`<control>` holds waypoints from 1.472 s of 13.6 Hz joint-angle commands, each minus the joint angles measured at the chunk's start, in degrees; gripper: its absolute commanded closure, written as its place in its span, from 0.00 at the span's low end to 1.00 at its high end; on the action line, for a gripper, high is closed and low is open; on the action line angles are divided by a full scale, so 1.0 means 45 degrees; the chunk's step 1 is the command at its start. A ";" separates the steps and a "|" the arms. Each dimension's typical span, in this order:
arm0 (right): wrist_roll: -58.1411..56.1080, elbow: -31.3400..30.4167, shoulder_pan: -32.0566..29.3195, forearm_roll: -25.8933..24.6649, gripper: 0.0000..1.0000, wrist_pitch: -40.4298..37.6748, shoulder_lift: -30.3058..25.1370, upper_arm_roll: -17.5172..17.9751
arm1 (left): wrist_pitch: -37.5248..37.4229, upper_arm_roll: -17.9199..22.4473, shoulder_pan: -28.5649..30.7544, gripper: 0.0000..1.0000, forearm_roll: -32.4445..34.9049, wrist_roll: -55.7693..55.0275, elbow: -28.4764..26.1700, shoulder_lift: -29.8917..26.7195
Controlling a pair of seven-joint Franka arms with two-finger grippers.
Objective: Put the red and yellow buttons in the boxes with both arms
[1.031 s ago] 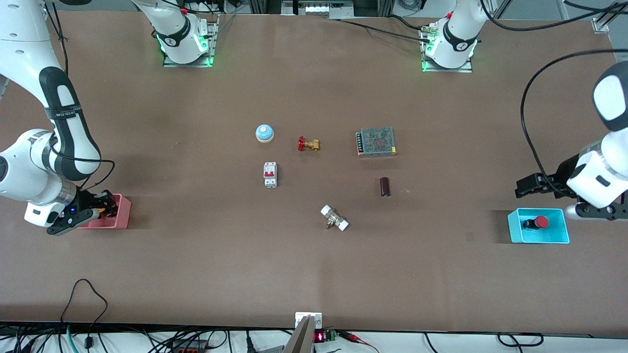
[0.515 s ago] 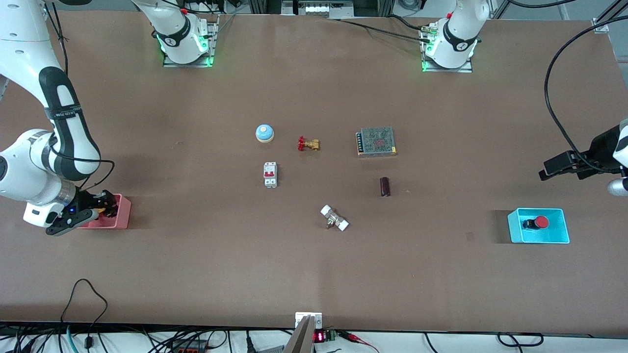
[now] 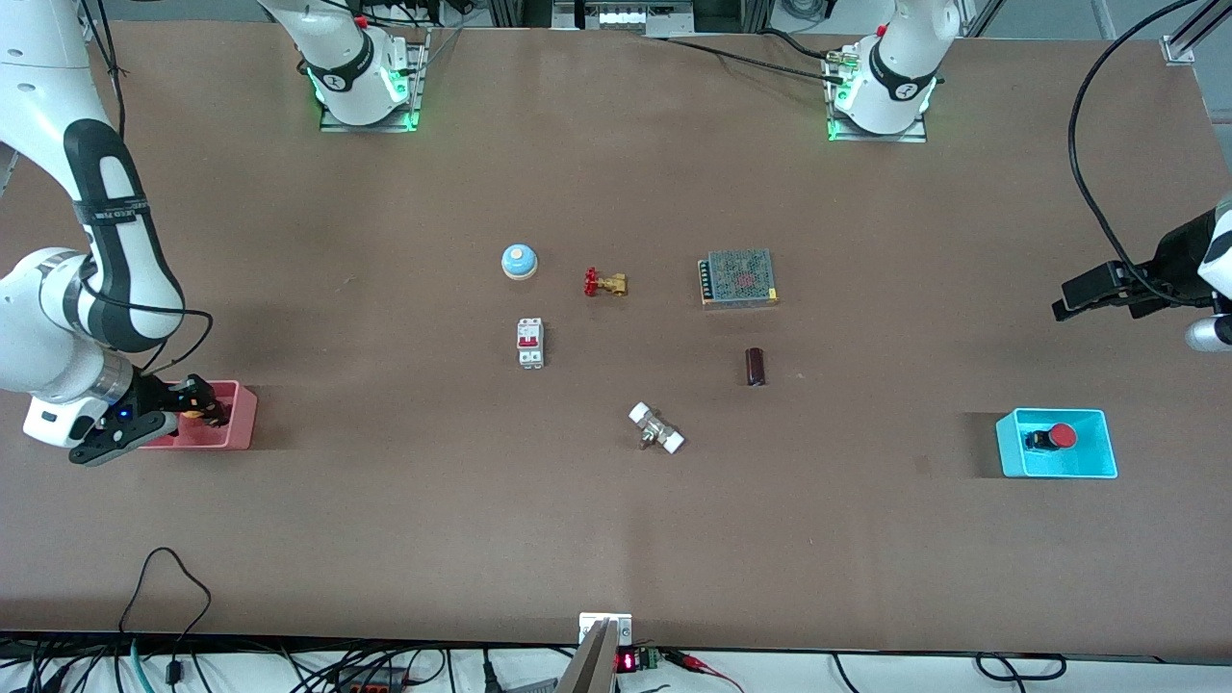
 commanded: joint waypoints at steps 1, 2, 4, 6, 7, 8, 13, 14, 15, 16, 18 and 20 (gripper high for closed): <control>-0.0256 0.0231 -0.0095 0.0321 0.32 -0.1051 -0.0538 0.0128 | 0.0104 -0.0207 0.0152 0.00 0.0642 -0.0149 -0.0497 -0.0502; -0.0237 0.0252 -0.0114 0.0340 0.32 -0.1403 -0.0694 0.0128 | 0.0086 -0.0226 0.0152 0.00 0.0644 -0.0169 -0.0478 -0.0502; -0.0198 0.0446 -0.0075 0.0340 0.32 -0.2144 -0.1084 0.0128 | 0.0008 -0.0188 0.0210 0.00 0.0585 -0.0034 -0.0205 -0.0444; 0.0752 0.0545 0.0061 0.0302 0.32 -0.3411 -0.1999 0.0186 | -0.0322 -0.0226 0.0171 0.00 0.0682 -0.0052 -0.0165 -0.0385; 0.1823 0.0564 0.0274 0.0108 0.32 -0.4249 -0.2584 0.0322 | -0.0383 -0.0227 0.0152 0.00 0.0664 -0.0110 -0.0146 -0.0366; 0.3013 0.0584 0.0721 -0.0184 0.32 -0.5050 -0.3093 0.0381 | -0.0461 -0.0246 0.0152 0.00 0.0644 -0.0130 -0.0146 -0.0365; 0.5836 0.0720 0.1194 -0.0988 0.00 -0.7146 -0.4697 0.1220 | -0.0559 -0.0246 0.0171 0.00 0.0488 -0.0189 -0.0184 -0.0482; 0.6205 0.0837 0.1233 -0.1026 0.00 -0.7419 -0.4951 0.1608 | -0.0540 -0.0246 0.0171 0.00 0.0507 -0.0188 -0.0165 -0.0502; 0.7156 0.0857 0.1311 -0.1104 0.00 -0.7615 -0.5205 0.2096 | -0.0539 -0.0266 0.0171 0.00 0.0527 -0.0188 -0.0165 -0.0599; 0.8751 0.0973 0.1408 -0.1221 0.00 -0.7714 -0.5516 0.2584 | -0.0559 -0.0266 0.0171 0.00 0.0546 -0.0188 -0.0204 -0.0696; 1.0909 0.1439 0.1837 -0.2038 0.00 -0.7637 -0.5637 0.2979 | -0.0481 -0.0246 0.0190 0.00 0.0546 -0.0188 -0.0204 -0.0619; 1.0916 0.1618 0.1704 -0.2043 0.00 -0.7501 -0.5656 0.2941 | -0.0461 -0.0246 0.0152 0.00 0.0546 -0.0188 -0.0204 -0.0600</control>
